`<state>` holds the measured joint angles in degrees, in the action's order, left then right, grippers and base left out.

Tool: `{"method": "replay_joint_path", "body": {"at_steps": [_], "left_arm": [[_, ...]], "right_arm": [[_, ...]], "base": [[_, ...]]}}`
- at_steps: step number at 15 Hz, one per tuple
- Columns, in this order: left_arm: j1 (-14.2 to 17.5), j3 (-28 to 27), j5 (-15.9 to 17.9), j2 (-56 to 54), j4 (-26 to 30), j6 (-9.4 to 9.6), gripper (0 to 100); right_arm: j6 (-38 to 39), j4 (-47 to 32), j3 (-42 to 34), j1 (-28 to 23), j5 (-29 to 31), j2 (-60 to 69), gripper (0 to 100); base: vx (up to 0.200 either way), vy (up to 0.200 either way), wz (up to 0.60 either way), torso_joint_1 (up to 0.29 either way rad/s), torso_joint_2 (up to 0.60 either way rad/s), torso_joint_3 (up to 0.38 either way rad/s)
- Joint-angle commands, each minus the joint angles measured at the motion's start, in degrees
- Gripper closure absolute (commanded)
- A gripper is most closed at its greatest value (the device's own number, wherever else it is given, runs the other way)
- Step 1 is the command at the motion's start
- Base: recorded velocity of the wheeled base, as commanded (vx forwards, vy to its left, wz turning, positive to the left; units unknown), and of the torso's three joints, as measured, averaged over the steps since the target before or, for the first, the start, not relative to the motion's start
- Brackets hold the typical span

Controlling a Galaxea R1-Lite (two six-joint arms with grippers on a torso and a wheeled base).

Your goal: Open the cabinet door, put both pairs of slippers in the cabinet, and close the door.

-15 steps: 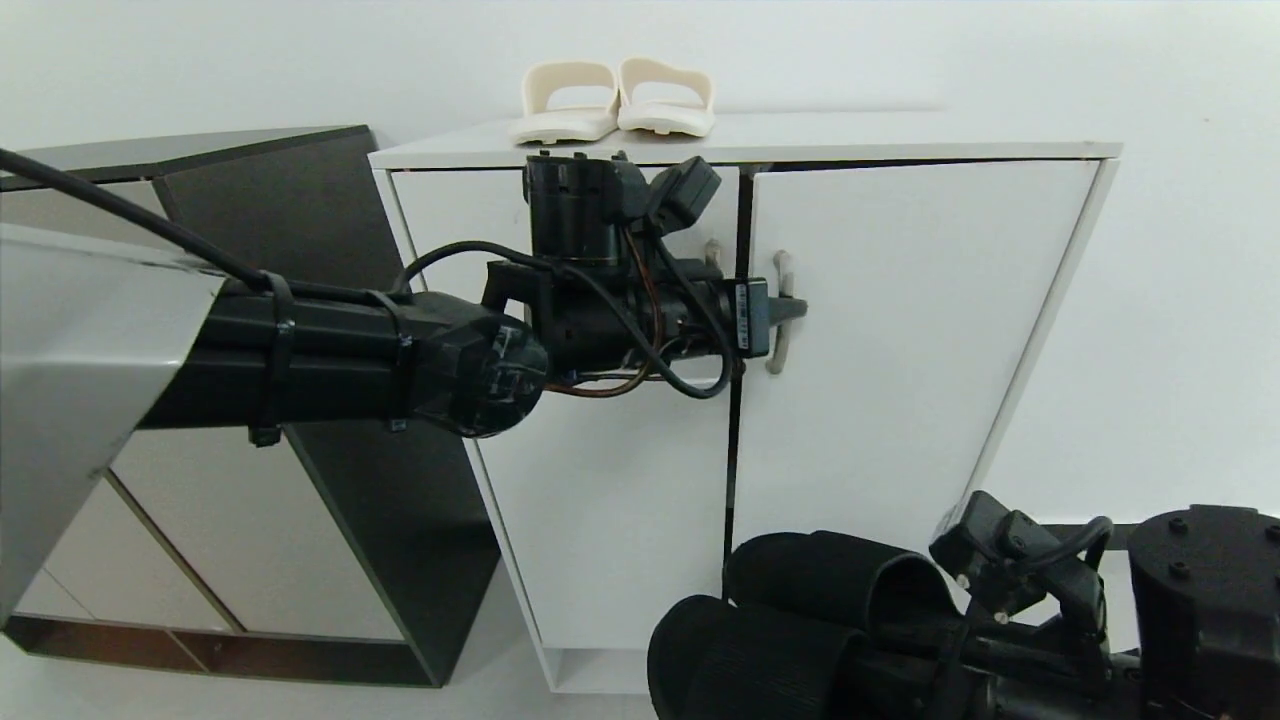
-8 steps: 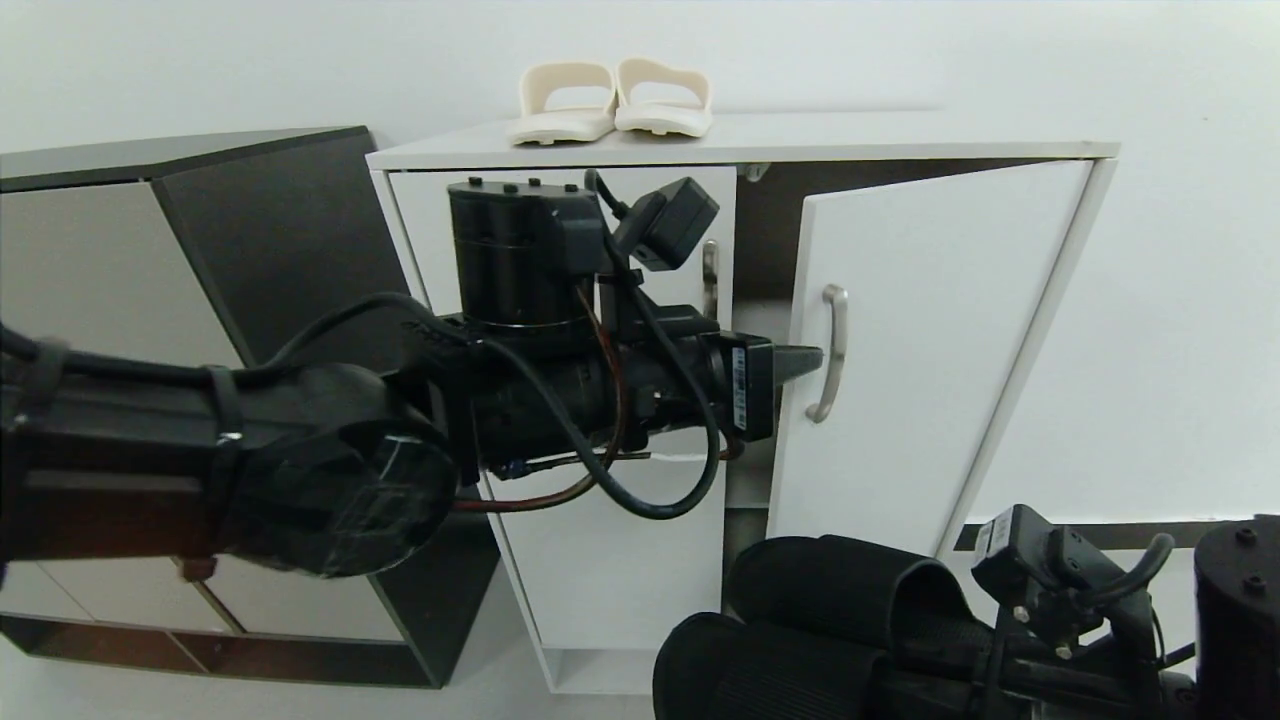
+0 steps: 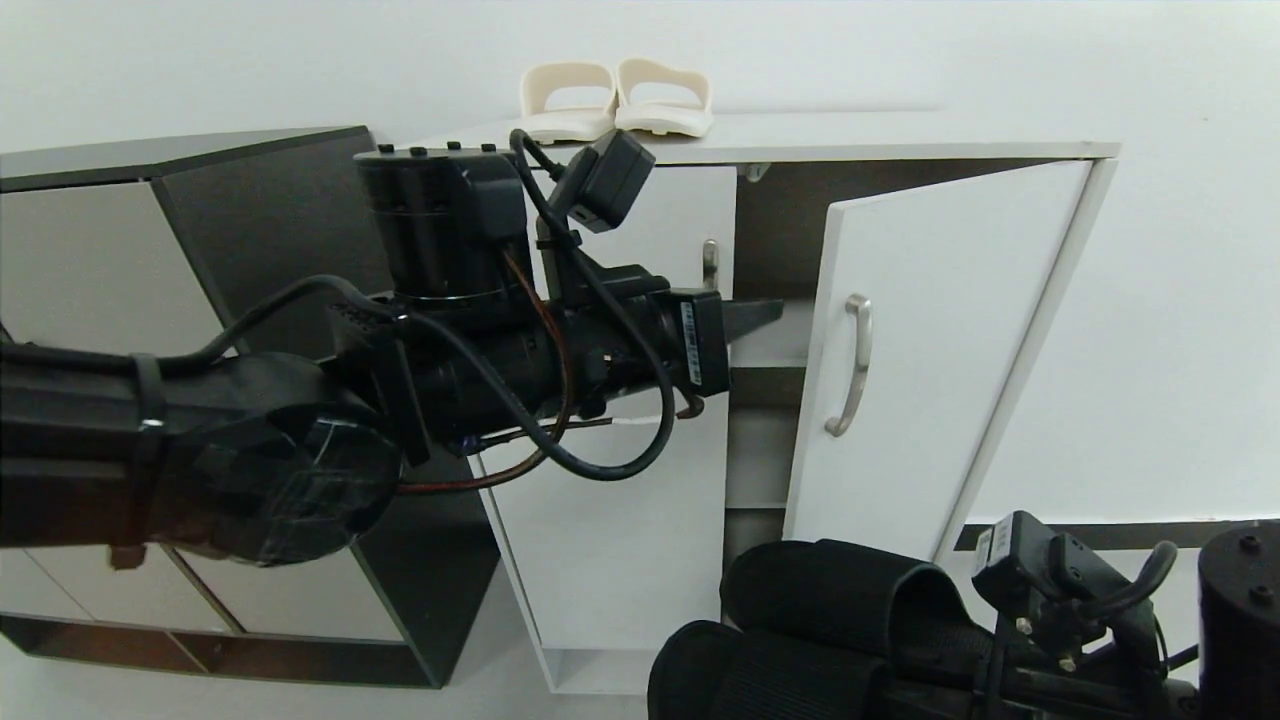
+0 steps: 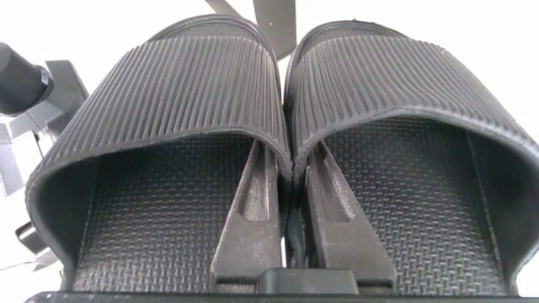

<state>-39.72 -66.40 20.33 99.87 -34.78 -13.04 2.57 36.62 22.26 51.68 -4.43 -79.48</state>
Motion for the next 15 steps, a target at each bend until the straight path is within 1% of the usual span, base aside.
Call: {"method": "replay_joint_path", "body": {"at_steps": [1,5,8,10,11,12,13,14,15], "left_arm": [[1.4,-3.3,0.1,4.2,-0.2,-0.40,100],[1.1,-7.2,0.0,8.1,-0.1,-0.32,100],[0.6,-7.4,0.1,8.6,-0.1,-0.40,100],[-1.6,-5.7,-0.1,8.2,-0.2,-0.32,100],[-3.7,-4.9,-0.3,7.4,-0.2,-0.32,100],[-3.7,-4.9,-0.3,7.4,-0.2,-0.32,100],[-8.8,-3.9,-3.2,4.4,0.0,-0.32,100],[-10.5,-2.9,-4.2,3.0,0.1,-0.14,100],[-10.6,-2.2,-4.2,2.3,0.1,-0.14,100]], "right_arm": [[0.1,-0.6,0.1,0.0,0.0,-0.1,100],[0.1,-4.4,1.5,0.2,0.2,-0.1,100],[0.1,-4.5,1.5,0.2,0.3,-0.6,100],[0.1,-4.6,1.1,1.1,0.3,-0.5,100],[0.1,-4.6,1.0,1.9,0.3,-0.3,100],[0.1,-4.6,1.0,1.9,0.3,-0.3,100],[0.1,-4.5,0.8,2.9,0.5,-0.1,100],[0.1,-4.5,0.9,3.0,0.6,-0.1,100],[0.1,-4.5,0.9,3.0,0.6,-0.1,100]], "base": [[0.000,0.000,0.00,0.000,0.00,0.000],[0.000,0.000,0.00,0.000,0.00,0.000],[0.000,0.000,0.00,0.000,0.00,0.000],[-0.200,0.000,0.00,0.007,0.00,0.005],[-0.200,0.000,0.00,0.007,0.00,0.002],[-0.200,0.000,0.00,0.002,0.00,0.007],[-0.200,0.000,0.00,-0.002,0.00,0.002],[-0.200,0.000,0.00,0.002,0.01,0.007],[-0.200,0.000,0.00,0.002,0.01,0.002]]}}
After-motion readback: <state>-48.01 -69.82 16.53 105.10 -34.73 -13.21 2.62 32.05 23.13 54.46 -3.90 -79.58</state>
